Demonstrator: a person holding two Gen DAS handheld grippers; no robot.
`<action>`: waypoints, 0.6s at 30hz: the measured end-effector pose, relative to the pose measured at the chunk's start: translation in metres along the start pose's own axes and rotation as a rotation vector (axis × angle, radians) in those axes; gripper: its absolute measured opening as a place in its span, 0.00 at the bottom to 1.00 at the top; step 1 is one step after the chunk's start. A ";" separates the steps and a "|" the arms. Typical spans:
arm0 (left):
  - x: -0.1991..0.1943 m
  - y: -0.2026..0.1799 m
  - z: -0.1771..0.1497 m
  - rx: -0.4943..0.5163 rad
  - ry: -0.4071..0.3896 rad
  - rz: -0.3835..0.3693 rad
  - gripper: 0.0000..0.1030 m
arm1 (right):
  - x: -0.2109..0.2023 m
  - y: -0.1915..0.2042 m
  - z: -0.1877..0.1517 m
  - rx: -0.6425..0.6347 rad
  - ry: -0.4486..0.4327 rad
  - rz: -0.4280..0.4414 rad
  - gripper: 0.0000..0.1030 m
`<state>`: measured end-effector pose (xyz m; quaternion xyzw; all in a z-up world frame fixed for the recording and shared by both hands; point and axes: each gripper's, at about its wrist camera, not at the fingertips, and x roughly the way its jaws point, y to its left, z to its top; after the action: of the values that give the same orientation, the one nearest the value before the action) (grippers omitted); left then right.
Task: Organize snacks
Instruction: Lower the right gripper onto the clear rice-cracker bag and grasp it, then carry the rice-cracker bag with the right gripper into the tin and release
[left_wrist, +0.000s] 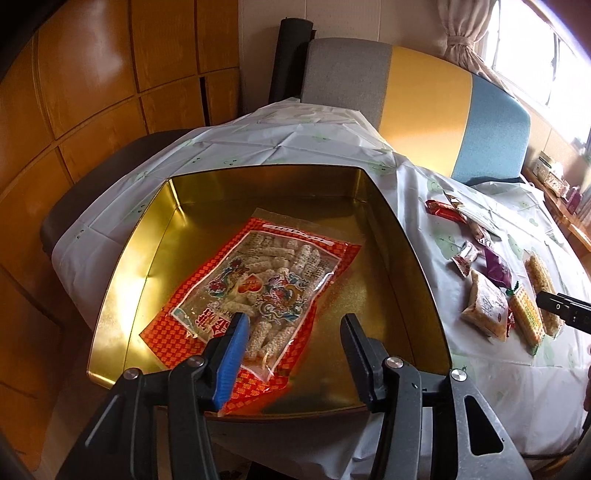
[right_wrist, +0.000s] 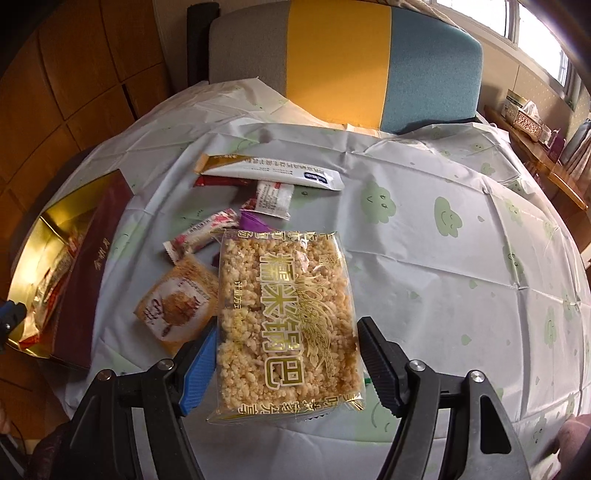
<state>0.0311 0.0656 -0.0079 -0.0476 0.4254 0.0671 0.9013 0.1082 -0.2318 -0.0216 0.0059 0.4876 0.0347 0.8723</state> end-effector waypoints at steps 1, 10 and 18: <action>0.001 0.002 0.000 -0.003 0.000 0.005 0.51 | -0.003 0.007 0.001 0.007 -0.003 0.020 0.71; 0.004 0.035 0.001 -0.096 -0.001 0.039 0.57 | -0.015 0.104 0.016 -0.053 -0.013 0.263 0.71; 0.008 0.066 0.001 -0.168 0.000 0.085 0.57 | -0.002 0.191 0.028 -0.092 0.013 0.396 0.72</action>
<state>0.0259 0.1310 -0.0154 -0.1050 0.4197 0.1409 0.8905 0.1207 -0.0411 0.0035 0.0615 0.4805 0.2277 0.8447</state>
